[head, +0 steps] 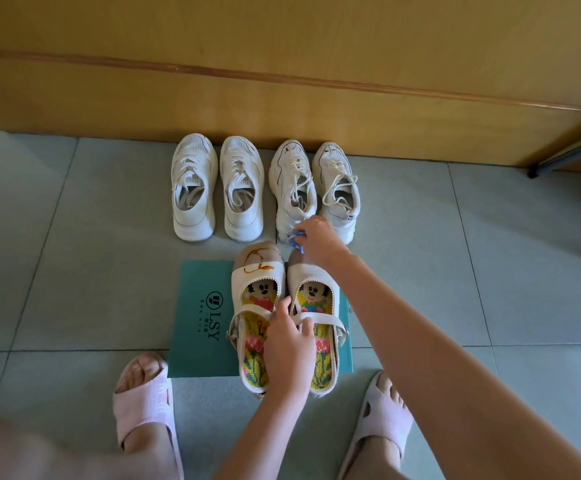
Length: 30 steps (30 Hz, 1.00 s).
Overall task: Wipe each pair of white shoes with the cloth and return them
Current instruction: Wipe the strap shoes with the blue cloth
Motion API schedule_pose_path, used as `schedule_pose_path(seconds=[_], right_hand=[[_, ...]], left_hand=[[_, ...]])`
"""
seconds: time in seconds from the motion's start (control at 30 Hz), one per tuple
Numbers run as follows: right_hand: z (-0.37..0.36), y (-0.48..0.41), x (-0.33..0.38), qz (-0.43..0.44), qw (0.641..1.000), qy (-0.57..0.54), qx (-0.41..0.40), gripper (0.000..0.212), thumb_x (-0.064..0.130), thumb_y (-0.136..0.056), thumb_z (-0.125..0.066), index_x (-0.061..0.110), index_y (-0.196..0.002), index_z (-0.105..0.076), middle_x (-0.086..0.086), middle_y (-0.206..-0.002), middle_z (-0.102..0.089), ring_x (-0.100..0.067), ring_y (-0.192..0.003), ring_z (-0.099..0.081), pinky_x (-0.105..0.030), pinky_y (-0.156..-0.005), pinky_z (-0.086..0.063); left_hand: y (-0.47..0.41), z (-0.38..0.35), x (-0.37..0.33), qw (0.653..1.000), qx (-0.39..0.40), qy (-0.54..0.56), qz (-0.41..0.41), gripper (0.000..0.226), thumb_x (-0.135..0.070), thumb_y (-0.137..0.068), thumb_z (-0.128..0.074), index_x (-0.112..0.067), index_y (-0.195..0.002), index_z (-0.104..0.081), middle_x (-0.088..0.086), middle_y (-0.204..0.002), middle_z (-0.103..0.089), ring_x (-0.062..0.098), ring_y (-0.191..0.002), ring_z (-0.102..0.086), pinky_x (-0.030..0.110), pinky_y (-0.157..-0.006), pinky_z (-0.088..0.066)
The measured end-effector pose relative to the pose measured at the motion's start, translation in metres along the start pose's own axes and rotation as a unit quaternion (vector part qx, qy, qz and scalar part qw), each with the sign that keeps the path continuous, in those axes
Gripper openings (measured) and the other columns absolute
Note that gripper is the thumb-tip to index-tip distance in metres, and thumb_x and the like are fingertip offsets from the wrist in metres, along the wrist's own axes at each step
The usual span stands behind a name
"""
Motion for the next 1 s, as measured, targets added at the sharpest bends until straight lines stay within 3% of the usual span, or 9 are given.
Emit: schedule_pose_path(seconds=[0.1, 0.2, 0.23, 0.4, 0.5, 0.63, 0.77, 0.87, 1.0], right_hand=[[0.003, 0.007, -0.017, -0.035, 0.995, -0.084, -0.041, 0.027, 0.013, -0.093, -0.051, 0.003, -0.115, -0.063, -0.018, -0.118, -0.06, -0.03, -0.11, -0.053, -0.029, -0.092, -0.038], [0.005, 0.022, -0.038, -0.086, 0.98, -0.164, -0.073, 0.026, 0.01, -0.094, -0.05, 0.004, -0.116, -0.064, -0.015, -0.103, -0.066, -0.016, -0.079, -0.054, -0.01, -0.06, -0.041], [0.005, 0.027, -0.043, -0.092, 0.976, -0.178, -0.09, 0.026, 0.009, -0.094, -0.05, 0.004, -0.116, -0.064, -0.014, -0.101, -0.067, -0.014, -0.077, -0.053, -0.011, -0.056, -0.039], [-0.006, 0.049, -0.067, -0.128, 0.951, -0.231, -0.159, 0.029, 0.011, -0.092, -0.056, 0.005, -0.119, -0.063, -0.015, -0.108, -0.066, -0.017, -0.084, -0.055, -0.017, -0.061, -0.039], [-0.015, 0.064, -0.077, -0.154, 0.933, -0.267, -0.186, 0.031, 0.013, -0.089, -0.06, 0.005, -0.119, -0.064, -0.016, -0.11, -0.065, -0.019, -0.09, -0.056, -0.021, -0.073, -0.038], [-0.027, 0.086, -0.082, -0.179, 0.92, -0.285, -0.202, 0.031, 0.011, -0.088, -0.062, 0.006, -0.119, -0.064, -0.016, -0.103, -0.065, -0.016, -0.077, -0.051, -0.015, -0.059, -0.037], [-0.041, 0.113, -0.081, -0.193, 0.905, -0.316, -0.211, 0.031, 0.011, -0.087, -0.064, 0.008, -0.118, -0.064, -0.011, -0.104, -0.068, -0.016, -0.085, -0.06, -0.019, -0.068, -0.044], [-0.046, 0.132, -0.081, -0.191, 0.908, -0.32, -0.19, 0.029, 0.009, -0.086, -0.065, 0.007, -0.114, -0.066, -0.007, -0.091, -0.07, -0.009, -0.067, -0.059, -0.008, -0.054, -0.043], [-0.045, 0.144, -0.09, -0.201, 0.922, -0.321, -0.086, 0.024, 0.014, -0.085, -0.066, 0.006, -0.108, -0.07, 0.006, -0.069, -0.062, -0.002, -0.053, -0.049, -0.007, -0.044, -0.038]], left_hand=[[0.0, -0.001, 0.0, 1.0, 0.002, 0.006, -0.005, 0.046, -0.025, -0.093, -0.054, -0.019, -0.137, -0.042, 0.0, -0.126, -0.06, 0.015, -0.106, -0.06, 0.027, -0.084, -0.051], [0.0, -0.001, 0.001, 1.0, 0.0, 0.019, 0.004, 0.048, -0.024, -0.093, -0.055, -0.018, -0.138, -0.04, 0.0, -0.128, -0.058, 0.016, -0.109, -0.059, 0.029, -0.088, -0.051], [-0.001, -0.002, 0.002, 1.0, 0.0, 0.025, 0.007, 0.048, -0.024, -0.093, -0.054, -0.018, -0.138, -0.04, 0.001, -0.128, -0.057, 0.016, -0.109, -0.059, 0.029, -0.088, -0.051], [-0.001, -0.004, 0.002, 0.999, 0.012, 0.032, 0.008, 0.048, -0.022, -0.092, -0.053, -0.017, -0.138, -0.041, 0.0, -0.132, -0.055, 0.014, -0.113, -0.056, 0.027, -0.094, -0.047], [-0.001, -0.004, 0.002, 1.0, 0.013, 0.026, 0.0, 0.049, -0.023, -0.093, -0.054, -0.017, -0.139, -0.04, 0.0, -0.132, -0.055, 0.014, -0.113, -0.057, 0.028, -0.094, -0.047], [0.0, -0.005, 0.001, 0.999, 0.019, 0.025, -0.009, 0.049, -0.025, -0.092, -0.057, -0.017, -0.138, -0.041, 0.0, -0.13, -0.056, 0.016, -0.113, -0.058, 0.029, -0.092, -0.049], [-0.003, -0.006, 0.002, 0.998, 0.03, 0.048, 0.01, 0.05, -0.025, -0.09, -0.059, -0.017, -0.136, -0.043, 0.001, -0.128, -0.057, 0.019, -0.112, -0.057, 0.033, -0.093, -0.05], [-0.003, -0.005, 0.001, 0.998, 0.032, 0.049, 0.001, 0.048, -0.023, -0.09, -0.059, -0.016, -0.135, -0.045, 0.002, -0.127, -0.058, 0.02, -0.113, -0.057, 0.032, -0.092, -0.048], [-0.003, -0.004, 0.002, 0.998, 0.041, 0.055, -0.001, 0.049, -0.022, -0.089, -0.06, -0.016, -0.136, -0.044, 0.002, -0.126, -0.058, 0.02, -0.113, -0.056, 0.036, -0.096, -0.048]])
Point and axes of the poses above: each hand's wrist, its own y-axis away from the middle knuckle, its own z-axis out of the back of the hand, x = y × z, the point moved 4 cm from there along -y, towards the middle knuckle
